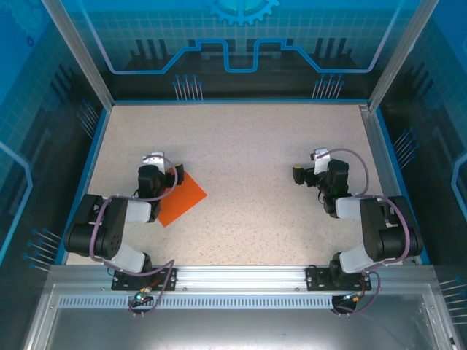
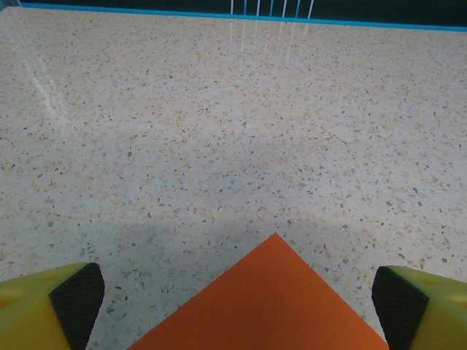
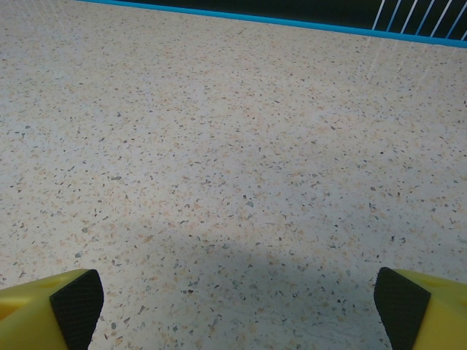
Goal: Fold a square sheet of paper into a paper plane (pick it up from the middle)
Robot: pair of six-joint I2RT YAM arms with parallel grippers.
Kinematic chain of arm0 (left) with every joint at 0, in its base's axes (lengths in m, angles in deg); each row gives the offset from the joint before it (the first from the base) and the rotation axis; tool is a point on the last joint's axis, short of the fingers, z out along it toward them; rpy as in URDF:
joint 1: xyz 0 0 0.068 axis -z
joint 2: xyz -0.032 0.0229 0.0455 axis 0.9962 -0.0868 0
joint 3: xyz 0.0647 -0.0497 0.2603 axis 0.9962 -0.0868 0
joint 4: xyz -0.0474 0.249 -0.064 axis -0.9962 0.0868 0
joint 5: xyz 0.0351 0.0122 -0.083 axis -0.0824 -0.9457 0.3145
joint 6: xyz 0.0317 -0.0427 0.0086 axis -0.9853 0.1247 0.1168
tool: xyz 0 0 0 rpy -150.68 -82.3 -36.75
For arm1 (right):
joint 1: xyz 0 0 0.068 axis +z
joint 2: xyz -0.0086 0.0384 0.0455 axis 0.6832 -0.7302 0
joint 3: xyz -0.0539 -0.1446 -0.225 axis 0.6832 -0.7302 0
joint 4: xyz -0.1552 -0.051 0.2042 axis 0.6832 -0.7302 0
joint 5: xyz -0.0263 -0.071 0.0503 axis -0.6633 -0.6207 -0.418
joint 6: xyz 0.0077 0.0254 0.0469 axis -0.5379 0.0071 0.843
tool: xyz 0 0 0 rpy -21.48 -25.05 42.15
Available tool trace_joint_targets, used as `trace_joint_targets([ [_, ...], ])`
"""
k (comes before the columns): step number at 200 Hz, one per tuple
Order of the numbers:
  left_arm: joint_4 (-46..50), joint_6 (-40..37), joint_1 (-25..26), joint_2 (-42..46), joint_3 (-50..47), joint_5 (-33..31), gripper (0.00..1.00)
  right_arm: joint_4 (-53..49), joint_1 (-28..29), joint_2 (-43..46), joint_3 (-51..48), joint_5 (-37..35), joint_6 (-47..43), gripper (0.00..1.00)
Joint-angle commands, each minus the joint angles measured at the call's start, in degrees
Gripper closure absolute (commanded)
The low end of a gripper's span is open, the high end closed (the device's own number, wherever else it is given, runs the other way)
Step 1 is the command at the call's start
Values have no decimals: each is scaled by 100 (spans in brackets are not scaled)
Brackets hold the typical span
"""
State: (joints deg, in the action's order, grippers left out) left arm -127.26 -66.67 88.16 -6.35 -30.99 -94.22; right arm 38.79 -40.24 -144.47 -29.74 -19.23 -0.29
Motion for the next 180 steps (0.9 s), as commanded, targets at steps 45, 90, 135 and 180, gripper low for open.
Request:
trace_joint_targets([
  [45,2845,937,-76,1885,708,-53,2,-1559,83,1176,371,375,-82,1],
  [90,4668,2298,-76,2561,1225,1120,2,-4629,111,2554,1214,190,1109,1],
  [135,5460,3225,-68,2096,1479,2742,3,-5612,56,3166,1271,1228,2806,1],
  [180,6149,3210,-52,1418,1885,2567,8,-5789,437,2751,1526,2009,3180,1],
])
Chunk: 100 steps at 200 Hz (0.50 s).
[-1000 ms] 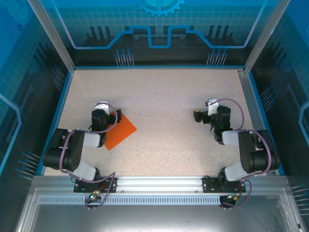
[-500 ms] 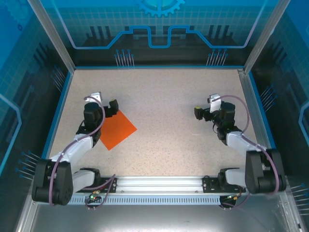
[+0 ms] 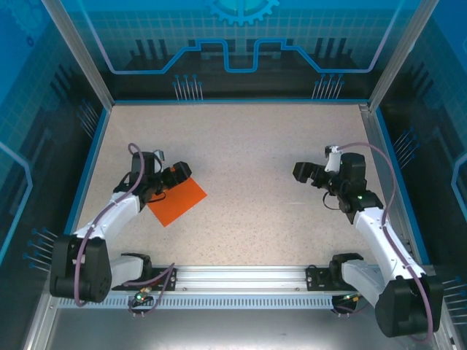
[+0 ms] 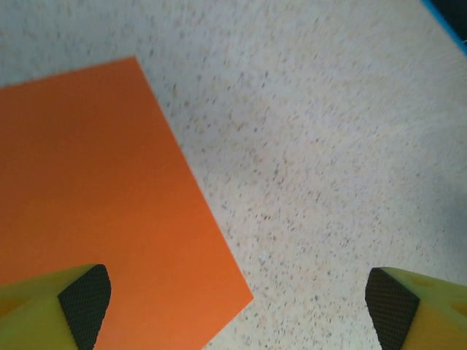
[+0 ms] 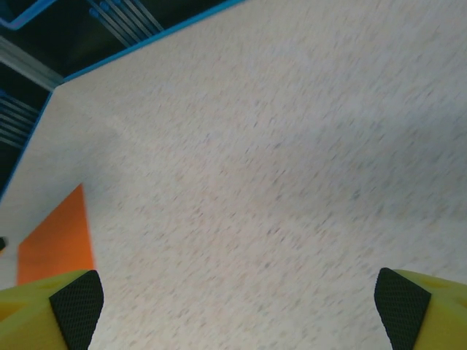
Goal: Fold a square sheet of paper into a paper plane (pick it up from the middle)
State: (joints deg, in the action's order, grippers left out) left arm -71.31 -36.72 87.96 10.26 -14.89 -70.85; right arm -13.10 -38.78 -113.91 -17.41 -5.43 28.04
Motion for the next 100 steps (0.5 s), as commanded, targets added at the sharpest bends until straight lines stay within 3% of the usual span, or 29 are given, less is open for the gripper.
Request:
trace_joint_targets([
  [1,557,222,-31,-256,283,232,8,-641,303,-337,321,631,330,0],
  [24,603,202,38,-738,475,155,10,-1217,628,-766,744,331,88,1],
  [100,574,206,867,-2075,1061,-57,9,-1337,1019,-1273,764,-175,173,0],
])
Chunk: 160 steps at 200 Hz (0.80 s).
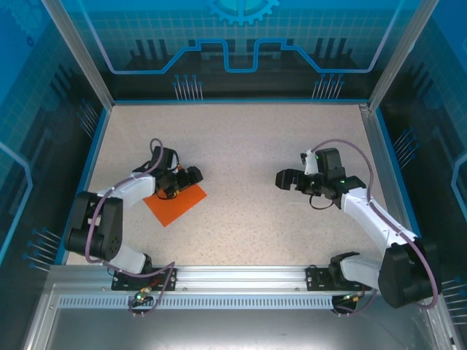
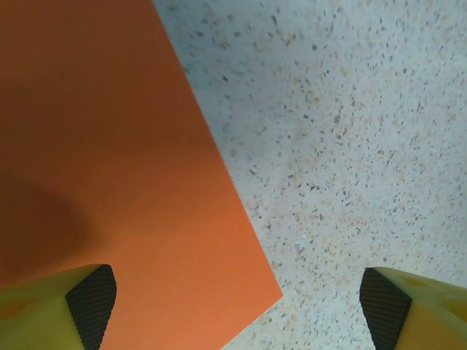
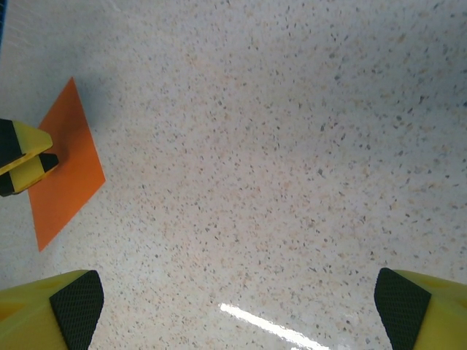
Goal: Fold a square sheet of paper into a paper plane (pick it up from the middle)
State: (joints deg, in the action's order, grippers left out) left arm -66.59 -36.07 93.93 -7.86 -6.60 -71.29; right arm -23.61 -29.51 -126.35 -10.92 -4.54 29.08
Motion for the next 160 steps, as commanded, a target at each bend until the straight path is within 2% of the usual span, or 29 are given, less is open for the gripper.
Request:
trace_joint_targets([
  [1,103,143,283,-274,234,-8,9,-292,92,-26,113,-283,67,1],
  [80,-328,468,1913,-1328,998,356,10,-730,83,82,107,-1510,442,1],
  [101,-932,729,2225,-1637,1219,889,10,-748,44,168,60,-1604,535,1],
  [123,-817,436,2607,-1831,1792,1362,13,-751,33,317,10,-1602,592,0],
  [135,-616,181,2747,-1803,2054,1633,16,-800,32,433,2,-1861,745,0],
  [149,-427,44,2780,-1496,2079,1408,15,-856,29,638,-18,-2364,1062,0],
  [160,-231,28,2676,-1154,1956,1029,14,-681,21,809,-123,-2352,1050,0],
])
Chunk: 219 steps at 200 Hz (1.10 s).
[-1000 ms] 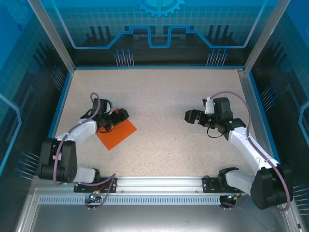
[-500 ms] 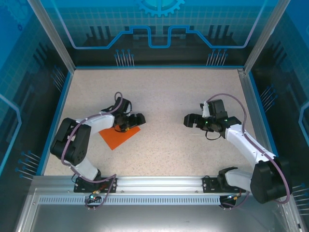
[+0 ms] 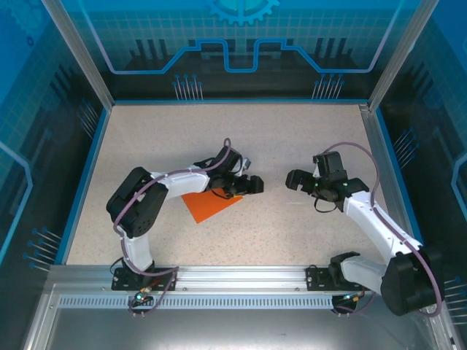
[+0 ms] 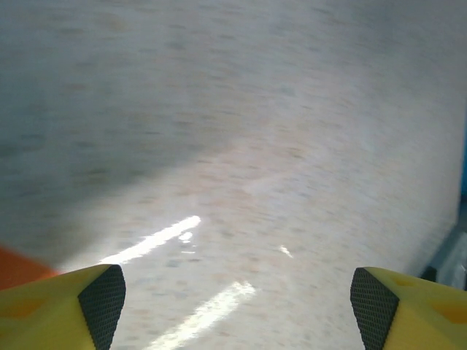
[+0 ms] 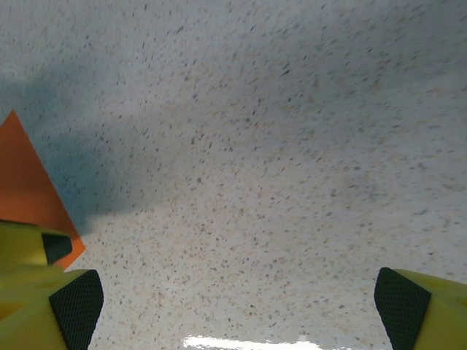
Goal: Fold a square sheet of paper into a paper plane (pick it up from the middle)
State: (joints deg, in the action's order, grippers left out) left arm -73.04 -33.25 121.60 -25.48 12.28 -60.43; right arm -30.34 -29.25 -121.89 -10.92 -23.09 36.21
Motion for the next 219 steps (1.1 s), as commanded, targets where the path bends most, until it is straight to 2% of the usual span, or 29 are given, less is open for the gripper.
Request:
trace_joint_targets([
  [1,419,-253,-108,642,51,-95,14,17,-10,387,-129,-486,334,0],
  [30,609,54,-898,1347,-663,-870,13,756,-26,659,-447,565,173,1],
  [52,633,93,-1530,1439,-1033,-795,13,1070,-20,387,-386,1263,117,1],
  [79,690,3,-1745,1233,-1056,-759,12,1116,140,-140,-133,1576,-14,1],
  [114,422,133,-1747,712,-899,-423,13,739,375,-640,228,1403,-289,1],
  [130,428,33,-1690,510,-812,-184,15,419,391,-775,327,1154,-476,1],
  [151,540,-137,-1543,365,-734,-186,15,130,384,-861,347,789,-634,1],
  [187,567,-172,-1202,-42,-567,-160,15,-56,342,-976,316,603,-782,1],
  [219,660,-179,-694,-378,-201,-138,17,-180,250,-880,232,489,-857,1],
])
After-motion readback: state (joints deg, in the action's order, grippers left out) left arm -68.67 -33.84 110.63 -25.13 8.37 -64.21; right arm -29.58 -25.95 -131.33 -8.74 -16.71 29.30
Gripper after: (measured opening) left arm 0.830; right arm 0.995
